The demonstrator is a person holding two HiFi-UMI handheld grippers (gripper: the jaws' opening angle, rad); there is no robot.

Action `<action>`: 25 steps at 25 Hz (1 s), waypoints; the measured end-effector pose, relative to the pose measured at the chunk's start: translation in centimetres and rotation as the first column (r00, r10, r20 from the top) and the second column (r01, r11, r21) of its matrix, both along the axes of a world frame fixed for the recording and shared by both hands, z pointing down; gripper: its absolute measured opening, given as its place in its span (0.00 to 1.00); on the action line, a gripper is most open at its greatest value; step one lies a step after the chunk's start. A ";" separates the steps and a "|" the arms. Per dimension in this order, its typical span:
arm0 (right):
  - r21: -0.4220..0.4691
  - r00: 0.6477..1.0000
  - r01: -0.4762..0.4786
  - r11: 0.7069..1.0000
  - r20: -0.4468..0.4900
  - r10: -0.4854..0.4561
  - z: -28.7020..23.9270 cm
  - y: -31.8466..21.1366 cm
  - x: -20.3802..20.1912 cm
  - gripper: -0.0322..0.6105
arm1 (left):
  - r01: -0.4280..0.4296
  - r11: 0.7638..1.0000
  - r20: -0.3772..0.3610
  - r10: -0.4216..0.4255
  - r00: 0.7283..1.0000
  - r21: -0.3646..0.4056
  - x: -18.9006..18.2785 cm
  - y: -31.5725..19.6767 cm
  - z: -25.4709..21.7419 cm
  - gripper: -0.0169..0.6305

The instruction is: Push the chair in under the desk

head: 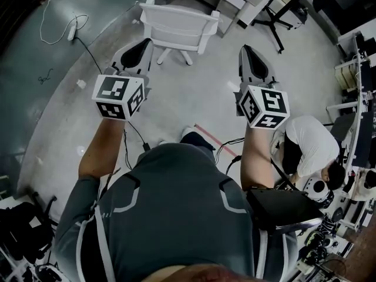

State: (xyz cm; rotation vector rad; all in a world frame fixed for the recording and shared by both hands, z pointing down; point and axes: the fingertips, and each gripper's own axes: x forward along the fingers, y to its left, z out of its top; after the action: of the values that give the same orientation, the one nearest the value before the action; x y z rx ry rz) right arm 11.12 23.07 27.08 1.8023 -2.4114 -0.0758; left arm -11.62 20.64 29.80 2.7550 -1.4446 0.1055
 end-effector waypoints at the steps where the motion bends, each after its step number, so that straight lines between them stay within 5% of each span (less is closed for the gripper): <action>1: 0.000 1.000 0.003 1.000 -0.002 -0.003 0.0 -0.4 -0.1 0.10 | -0.002 1.000 -0.001 0.002 1.000 0.001 0.0 -0.3 0.0 0.04; 11: 0.000 0.998 0.059 0.998 -0.010 -0.059 1.3 -7.7 -0.8 0.10 | 0.017 1.000 0.050 -0.018 0.999 0.007 -0.5 -6.2 1.1 0.04; 25: -0.046 0.992 0.122 0.991 -0.015 -0.122 2.9 -24.1 3.2 0.10 | 0.078 0.997 0.151 -0.075 0.986 -0.015 3.2 -21.9 2.5 0.04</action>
State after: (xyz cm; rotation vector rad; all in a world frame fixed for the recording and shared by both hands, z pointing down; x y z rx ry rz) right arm 14.33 -1.02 30.01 1.6272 -2.4877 -0.0487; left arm -8.44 -1.24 32.29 2.7229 -1.5723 0.3317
